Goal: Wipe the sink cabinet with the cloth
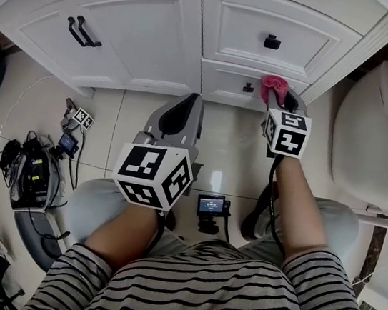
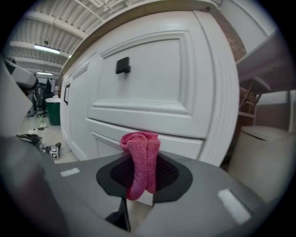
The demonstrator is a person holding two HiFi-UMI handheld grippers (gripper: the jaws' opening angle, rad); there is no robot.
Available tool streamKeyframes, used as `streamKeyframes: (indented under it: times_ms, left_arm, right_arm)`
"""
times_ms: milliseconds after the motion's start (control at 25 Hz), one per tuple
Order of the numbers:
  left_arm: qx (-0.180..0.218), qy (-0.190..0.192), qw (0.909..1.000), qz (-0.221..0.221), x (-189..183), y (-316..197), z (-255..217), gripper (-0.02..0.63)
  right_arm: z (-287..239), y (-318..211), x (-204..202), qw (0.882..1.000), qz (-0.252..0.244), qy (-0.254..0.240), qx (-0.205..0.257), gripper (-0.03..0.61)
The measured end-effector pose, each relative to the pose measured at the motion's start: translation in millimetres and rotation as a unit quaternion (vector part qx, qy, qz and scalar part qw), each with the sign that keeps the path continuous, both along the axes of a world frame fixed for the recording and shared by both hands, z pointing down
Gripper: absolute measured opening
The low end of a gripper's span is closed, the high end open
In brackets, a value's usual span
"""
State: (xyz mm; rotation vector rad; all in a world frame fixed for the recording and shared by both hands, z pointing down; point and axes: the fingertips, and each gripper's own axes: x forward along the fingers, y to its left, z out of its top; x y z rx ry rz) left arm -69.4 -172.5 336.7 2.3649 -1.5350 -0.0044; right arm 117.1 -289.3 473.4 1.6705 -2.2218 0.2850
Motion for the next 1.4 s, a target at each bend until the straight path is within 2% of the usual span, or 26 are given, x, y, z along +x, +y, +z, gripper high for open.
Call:
streamKeyframes:
  times_ms: [160, 280, 360, 480, 600, 720, 840, 960, 1160, 1400]
  left_arm:
    - [0.002, -0.007, 0.9999, 0.007, 7.9, 2.9, -0.3, 0.0]
    - [0.001, -0.008, 1.0, 0.004, 6.3, 4.9, 0.1, 0.0]
    - [0.002, -0.004, 1.0, 0.0, 3.2, 6.1, -1.7, 0.0]
    - [0.005, 0.0, 1.0, -0.002, -0.4, 8.2, -3.9, 0.0]
    - [0.002, 0.006, 1.0, -0.007, -7.1, 9.1, -3.1, 0.0]
    - [-0.003, 0.01, 0.9999, -0.01, -11.6, 9.5, -0.3, 0.0]
    - [-0.007, 0.016, 0.9998, -0.011, -15.9, 7.4, 2.2, 0.0]
    - [-0.006, 0.023, 0.9997, -0.011, -17.9, 4.4, 1.1, 0.0]
    - [-0.006, 0.022, 0.9997, -0.003, -9.6, 1.2, 1.0, 0.0]
    - [-0.014, -0.003, 0.9999, 0.0, -0.5, 1.1, 10.7, 0.0]
  right_arm:
    - [6.2, 2.8, 63.9, 0.996, 0.086, -0.006, -0.018, 0.093]
    - [6.4, 8.7, 66.8, 0.994, 0.11, -0.015, -0.022, 0.091]
    - [5.3, 13.3, 36.4, 0.996, 0.081, -0.03, -0.017, 0.091]
    - [7.9, 20.1, -44.3, 0.999, -0.02, -0.037, -0.011, 0.091]
    - [25.4, 23.8, -123.8, 0.993, -0.113, -0.022, -0.026, 0.091]
    - [50.8, 13.1, -158.4, 0.989, -0.139, 0.014, -0.039, 0.091]
    - [68.8, -5.2, -146.7, 0.992, -0.112, 0.038, -0.052, 0.091]
    - [68.8, -8.2, -118.3, 0.995, -0.079, 0.036, -0.058, 0.089]
    - [57.3, 5.5, -86.5, 0.995, -0.074, 0.043, -0.047, 0.087]
    - [54.6, 7.7, -52.5, 0.995, -0.079, 0.056, -0.034, 0.089]
